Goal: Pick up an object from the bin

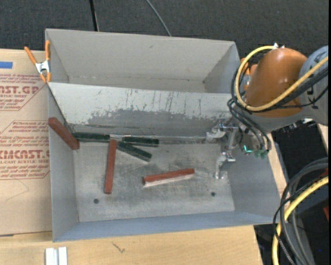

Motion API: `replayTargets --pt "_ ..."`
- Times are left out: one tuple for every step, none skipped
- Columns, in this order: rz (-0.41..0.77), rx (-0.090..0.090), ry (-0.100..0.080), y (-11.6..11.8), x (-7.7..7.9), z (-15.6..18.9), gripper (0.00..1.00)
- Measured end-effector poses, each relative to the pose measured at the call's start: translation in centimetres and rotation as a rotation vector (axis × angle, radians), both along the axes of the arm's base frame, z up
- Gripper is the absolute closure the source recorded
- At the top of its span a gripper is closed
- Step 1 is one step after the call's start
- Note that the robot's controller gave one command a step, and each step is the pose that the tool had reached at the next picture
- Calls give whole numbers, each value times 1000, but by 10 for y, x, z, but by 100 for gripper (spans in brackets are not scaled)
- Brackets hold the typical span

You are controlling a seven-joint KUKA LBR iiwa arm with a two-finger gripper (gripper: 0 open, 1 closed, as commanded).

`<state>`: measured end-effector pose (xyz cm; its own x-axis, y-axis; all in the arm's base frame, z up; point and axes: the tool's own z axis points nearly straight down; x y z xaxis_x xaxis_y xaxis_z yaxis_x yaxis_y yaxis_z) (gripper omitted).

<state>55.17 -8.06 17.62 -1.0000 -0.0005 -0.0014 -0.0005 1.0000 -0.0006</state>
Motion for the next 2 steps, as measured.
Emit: replayTargets --pt "39 0 -3 36 -5 -102 100" --pt "39 0 -3 36 -5 -102 100"
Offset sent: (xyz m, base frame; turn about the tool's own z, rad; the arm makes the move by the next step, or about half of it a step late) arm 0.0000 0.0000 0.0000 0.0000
